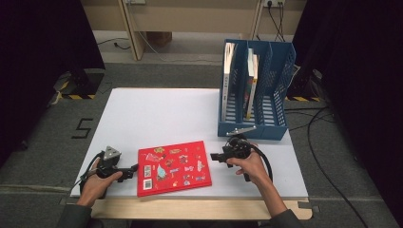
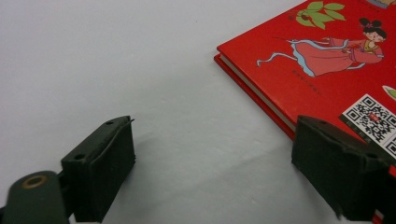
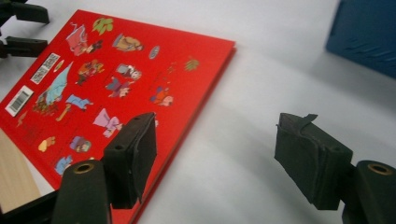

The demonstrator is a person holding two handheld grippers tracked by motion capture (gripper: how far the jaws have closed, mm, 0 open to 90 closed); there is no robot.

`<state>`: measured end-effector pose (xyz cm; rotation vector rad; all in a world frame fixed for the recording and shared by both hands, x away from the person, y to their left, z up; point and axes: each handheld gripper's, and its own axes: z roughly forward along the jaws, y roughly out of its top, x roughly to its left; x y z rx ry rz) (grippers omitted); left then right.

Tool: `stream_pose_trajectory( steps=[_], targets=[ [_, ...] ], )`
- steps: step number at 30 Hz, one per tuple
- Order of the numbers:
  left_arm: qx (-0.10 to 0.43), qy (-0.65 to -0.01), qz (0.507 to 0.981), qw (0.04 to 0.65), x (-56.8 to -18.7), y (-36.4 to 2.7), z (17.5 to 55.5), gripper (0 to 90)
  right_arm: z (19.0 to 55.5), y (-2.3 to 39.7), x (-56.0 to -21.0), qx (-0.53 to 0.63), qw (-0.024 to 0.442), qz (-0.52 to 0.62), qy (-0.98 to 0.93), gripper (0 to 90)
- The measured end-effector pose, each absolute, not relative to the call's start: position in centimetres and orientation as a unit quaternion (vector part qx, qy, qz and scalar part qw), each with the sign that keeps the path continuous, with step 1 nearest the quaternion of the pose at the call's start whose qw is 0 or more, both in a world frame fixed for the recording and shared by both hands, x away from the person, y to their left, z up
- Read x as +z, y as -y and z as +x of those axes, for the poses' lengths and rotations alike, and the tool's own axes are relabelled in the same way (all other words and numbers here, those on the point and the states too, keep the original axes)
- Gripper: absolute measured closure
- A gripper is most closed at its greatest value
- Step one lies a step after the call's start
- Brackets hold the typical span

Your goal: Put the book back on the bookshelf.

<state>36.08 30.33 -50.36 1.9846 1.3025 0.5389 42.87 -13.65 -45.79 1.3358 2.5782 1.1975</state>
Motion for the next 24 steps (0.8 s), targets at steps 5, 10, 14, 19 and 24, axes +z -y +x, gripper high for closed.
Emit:
stream_pose_trajectory(
  steps=[5, 10, 14, 19, 24],
  targets=[
    [0.208, -0.505, 0.764, 0.344, -50.3, -30.1, 35.9, 14.8, 42.7, 12.4, -46.4, 0.381, -0.019, 0.421, -0.823, 30.0],
    [0.196, -0.489, 0.777, 0.344, -50.1, -29.0, 35.5, 18.0, 42.8, 11.7, -46.6, 0.382, -0.025, 0.419, -0.823, 30.1],
    [0.185, -0.469, 0.791, 0.347, -50.0, -27.6, 35.3, 17.4, 42.9, 11.8, -47.1, 0.376, -0.025, 0.426, -0.823, 30.0],
    [0.177, -0.455, 0.8, 0.348, -50.0, -27.0, 35.1, 14.7, 43.1, 11.9, -47.6, 0.37, -0.026, 0.433, -0.821, 29.9],
    [0.174, -0.449, 0.804, 0.35, -50.0, -26.8, 35.0, 13.5, 43.1, 11.7, -48.0, 0.367, -0.031, 0.441, -0.818, 29.3]
  ],
)
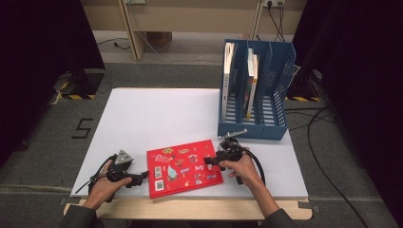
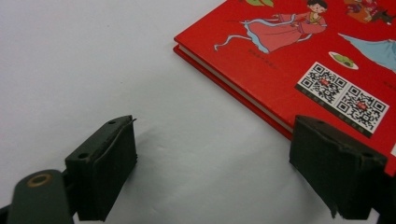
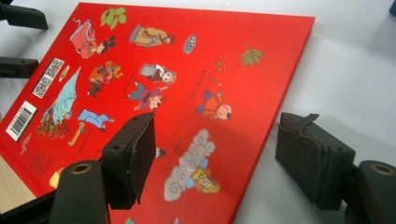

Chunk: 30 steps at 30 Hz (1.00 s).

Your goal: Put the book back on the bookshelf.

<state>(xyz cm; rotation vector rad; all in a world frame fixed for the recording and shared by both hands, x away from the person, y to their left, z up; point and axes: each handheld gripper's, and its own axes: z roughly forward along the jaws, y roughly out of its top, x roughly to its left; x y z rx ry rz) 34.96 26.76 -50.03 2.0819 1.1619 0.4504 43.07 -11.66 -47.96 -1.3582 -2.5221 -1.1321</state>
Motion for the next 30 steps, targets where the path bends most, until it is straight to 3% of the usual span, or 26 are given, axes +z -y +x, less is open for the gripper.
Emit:
stream_pose_trajectory(
  steps=[12, 20, 30],
  targets=[
    [0.176, -0.451, 0.802, 0.35, -50.1, -26.3, 34.9, 10.8, 43.1, 11.7, -48.1, -0.39, 0.053, -0.494, 0.775, 22.9],
    [0.176, -0.455, 0.801, 0.347, -50.2, -26.0, 35.0, 8.6, 43.2, 11.2, -47.7, -0.393, 0.039, -0.511, 0.763, 21.4],
    [0.173, -0.459, 0.799, 0.347, -50.2, -25.8, 35.3, 4.7, 43.8, 11.6, -44.3, -0.45, 0.039, -0.496, 0.741, 22.5]
  ],
)
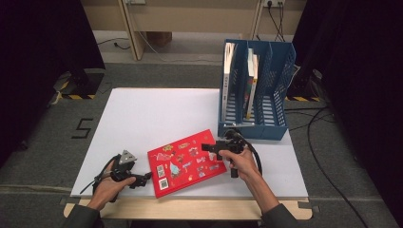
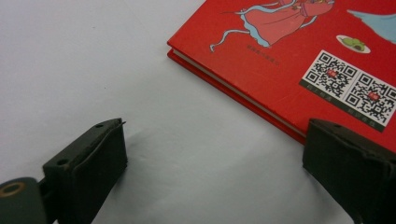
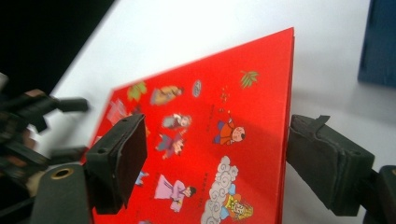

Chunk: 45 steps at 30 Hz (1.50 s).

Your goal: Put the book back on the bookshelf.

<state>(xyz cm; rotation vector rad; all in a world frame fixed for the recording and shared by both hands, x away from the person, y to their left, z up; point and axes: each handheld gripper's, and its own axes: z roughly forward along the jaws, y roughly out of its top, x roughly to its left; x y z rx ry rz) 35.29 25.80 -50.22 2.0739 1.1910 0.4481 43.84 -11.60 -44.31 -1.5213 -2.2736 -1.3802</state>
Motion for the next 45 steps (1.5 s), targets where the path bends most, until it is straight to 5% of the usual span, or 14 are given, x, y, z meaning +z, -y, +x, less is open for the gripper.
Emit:
stream_pose_trajectory(
  steps=[16, 45],
  targets=[
    [0.173, -0.463, 0.798, 0.344, -50.3, -25.3, 35.4, 0.0, 43.8, 7.8, -35.3, -0.452, -0.002, -0.413, 0.791, 28.6],
    [0.185, -0.461, 0.791, 0.358, -50.4, -20.8, 36.8, 0.0, 41.8, 3.5, -27.6, -0.48, 0.007, -0.332, 0.812, 39.1]
  ],
)
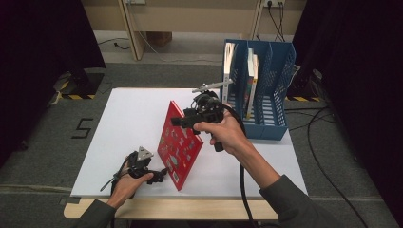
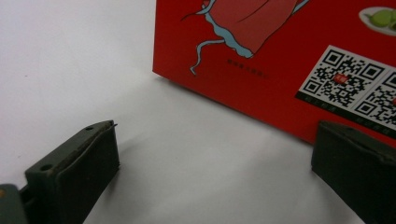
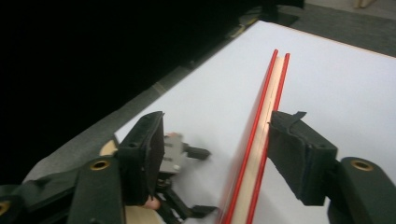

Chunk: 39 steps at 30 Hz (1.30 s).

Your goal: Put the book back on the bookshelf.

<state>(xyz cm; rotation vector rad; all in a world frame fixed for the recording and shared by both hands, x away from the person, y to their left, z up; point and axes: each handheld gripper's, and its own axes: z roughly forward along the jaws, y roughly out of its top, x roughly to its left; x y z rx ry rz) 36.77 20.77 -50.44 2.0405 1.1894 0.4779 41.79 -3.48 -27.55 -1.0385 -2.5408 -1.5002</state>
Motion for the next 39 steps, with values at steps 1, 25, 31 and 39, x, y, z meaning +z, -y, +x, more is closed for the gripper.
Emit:
stream_pose_trajectory(
  steps=[1, 25, 31, 39],
  targets=[
    [0.186, -0.461, 0.791, 0.357, -50.4, -20.7, 36.8, 0.0, 41.6, 3.2, -27.4, -0.483, 0.013, -0.327, 0.812, 40.2],
    [0.189, -0.456, 0.795, 0.353, -50.5, -20.5, 36.8, 0.2, 41.0, 2.4, -27.0, -0.495, 0.054, -0.306, 0.812, 41.5],
    [0.188, -0.456, 0.795, 0.352, -50.5, -20.5, 36.8, 0.3, 40.6, 1.9, -28.5, -0.451, 0.079, -0.305, 0.835, 40.4],
    [0.188, -0.454, 0.797, 0.352, -50.5, -20.5, 36.7, 0.3, 41.2, 1.6, -29.2, -0.406, 0.061, -0.308, 0.858, 45.3]
  ],
)
